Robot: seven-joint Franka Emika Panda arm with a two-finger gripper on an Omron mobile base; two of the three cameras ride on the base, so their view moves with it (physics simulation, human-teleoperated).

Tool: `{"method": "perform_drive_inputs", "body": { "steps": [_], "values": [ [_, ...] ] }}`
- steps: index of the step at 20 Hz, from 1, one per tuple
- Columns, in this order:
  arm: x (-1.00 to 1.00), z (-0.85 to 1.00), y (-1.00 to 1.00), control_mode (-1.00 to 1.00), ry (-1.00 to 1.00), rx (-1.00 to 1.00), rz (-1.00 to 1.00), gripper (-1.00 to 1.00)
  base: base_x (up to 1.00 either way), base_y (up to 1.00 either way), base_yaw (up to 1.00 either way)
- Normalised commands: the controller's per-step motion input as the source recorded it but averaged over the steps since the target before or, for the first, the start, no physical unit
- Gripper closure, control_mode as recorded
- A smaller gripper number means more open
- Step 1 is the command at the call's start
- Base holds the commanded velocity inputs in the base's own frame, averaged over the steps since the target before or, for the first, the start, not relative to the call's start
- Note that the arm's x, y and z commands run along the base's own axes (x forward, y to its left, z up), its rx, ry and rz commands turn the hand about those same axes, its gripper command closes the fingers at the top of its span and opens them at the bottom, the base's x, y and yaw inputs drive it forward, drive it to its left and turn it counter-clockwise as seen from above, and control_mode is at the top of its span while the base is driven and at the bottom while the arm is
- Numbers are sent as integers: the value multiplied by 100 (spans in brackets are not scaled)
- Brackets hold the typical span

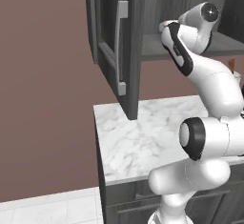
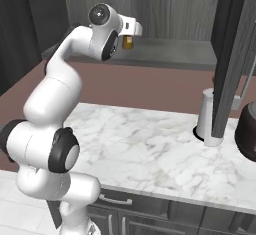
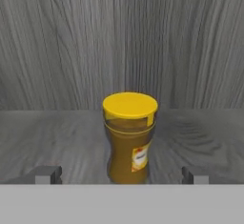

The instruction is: Collect the turmeric, mayonnaise, and shaker from the cabinet and place them next to the stove.

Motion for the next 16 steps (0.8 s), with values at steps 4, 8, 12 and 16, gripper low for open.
{"method": "perform_drive_inputs", "body": {
  "steps": [4, 8, 12, 16],
  "values": [
    [23, 1, 0, -100, 0, 0, 0, -100, 0, 0, 0],
    [23, 1, 0, -100, 0, 0, 0, -100, 0, 0, 0],
    [23, 0, 0, -100, 0, 0, 0, -100, 0, 0, 0],
    [21, 0, -7, -100, 0, 0, 0, -100, 0, 0, 0]
  ]
}}
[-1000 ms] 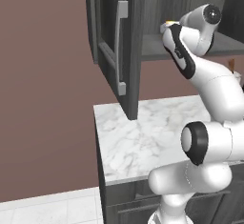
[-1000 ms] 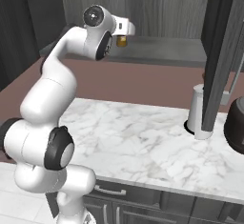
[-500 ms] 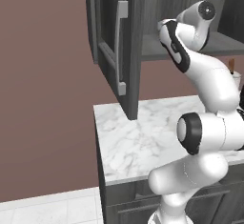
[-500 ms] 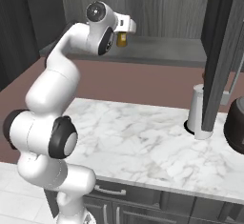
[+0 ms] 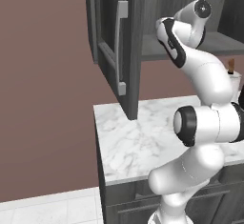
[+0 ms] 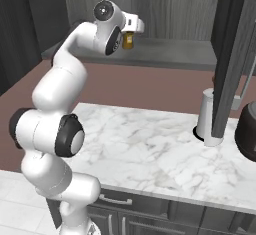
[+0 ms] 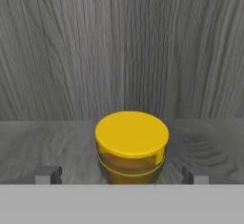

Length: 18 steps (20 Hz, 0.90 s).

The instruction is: Collect the turmeric, mayonnaise, and shaker from the cabinet and place them next to the stove.

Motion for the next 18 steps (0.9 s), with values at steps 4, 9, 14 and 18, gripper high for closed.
{"method": "perform_drive_inputs", "body": {
  "steps": [4, 9, 14, 18],
  "values": [
    [21, 0, -1, -100, 0, 0, 0, -100, 0, 0, 0],
    [21, 0, -1, -100, 0, 0, -1, -100, 0, 0, 0],
    [13, 0, 0, -100, 0, 0, 0, -100, 0, 0, 0],
    [6, 0, -1, -100, 0, 0, 0, 100, 0, 0, 0]
  ]
}}
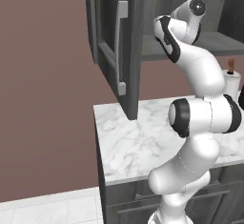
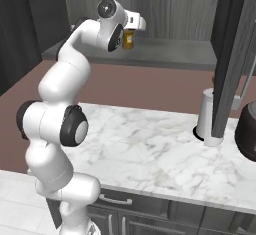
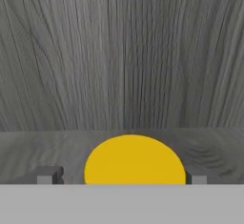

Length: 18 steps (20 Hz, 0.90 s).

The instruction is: Collect the turmeric, mayonnaise, and shaker from the cabinet and place them next to the stove.

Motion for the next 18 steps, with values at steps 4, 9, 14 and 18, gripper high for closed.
{"method": "perform_drive_inputs", "body": {
  "steps": [4, 9, 14, 18],
  "values": [
    [6, 0, 0, -100, 0, 0, 0, 100, 0, 0, 0],
    [5, 0, 0, -100, 0, 0, 0, 100, 0, 0, 0],
    [0, 0, 0, -100, 0, 0, 0, 100, 0, 0, 0],
    [0, 0, 0, -100, 0, 0, 0, 100, 0, 0, 0]
  ]
}}
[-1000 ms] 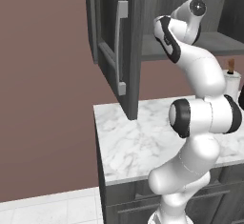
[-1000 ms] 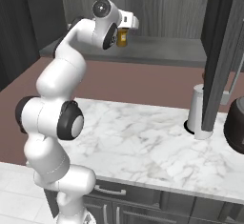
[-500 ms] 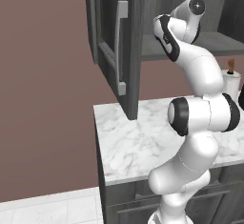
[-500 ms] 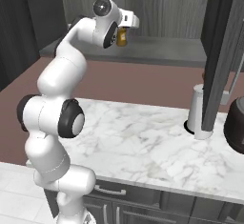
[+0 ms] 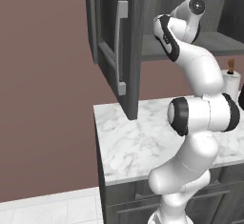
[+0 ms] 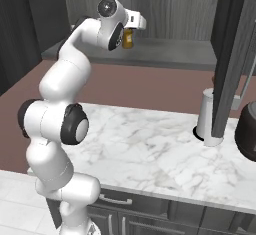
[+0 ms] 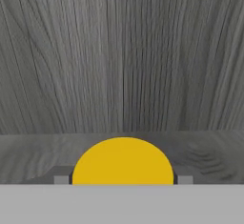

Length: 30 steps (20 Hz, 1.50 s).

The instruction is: Collect the turmeric, mayonnaise, and shaker from the cabinet and place them next to the stove.

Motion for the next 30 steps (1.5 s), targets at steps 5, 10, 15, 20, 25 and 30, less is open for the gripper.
{"method": "perform_drive_inputs", "body": {
  "steps": [5, 10, 15, 20, 25, 30],
  "values": [
    [0, -1, 0, -100, 0, 0, 0, 100, 0, 0, 0],
    [-4, -6, 0, -100, 0, 0, 0, 100, 0, 0, 0],
    [-46, 0, 0, -100, -2, 0, 0, 100, 0, 0, 0],
    [-70, 0, 0, -100, -5, 0, 0, 100, 0, 0, 0],
    [-86, 1, 0, -100, -3, 0, 0, 100, 0, 0, 0],
    [-99, 0, 0, -100, -2, 0, 0, 100, 0, 0, 0]
  ]
}}
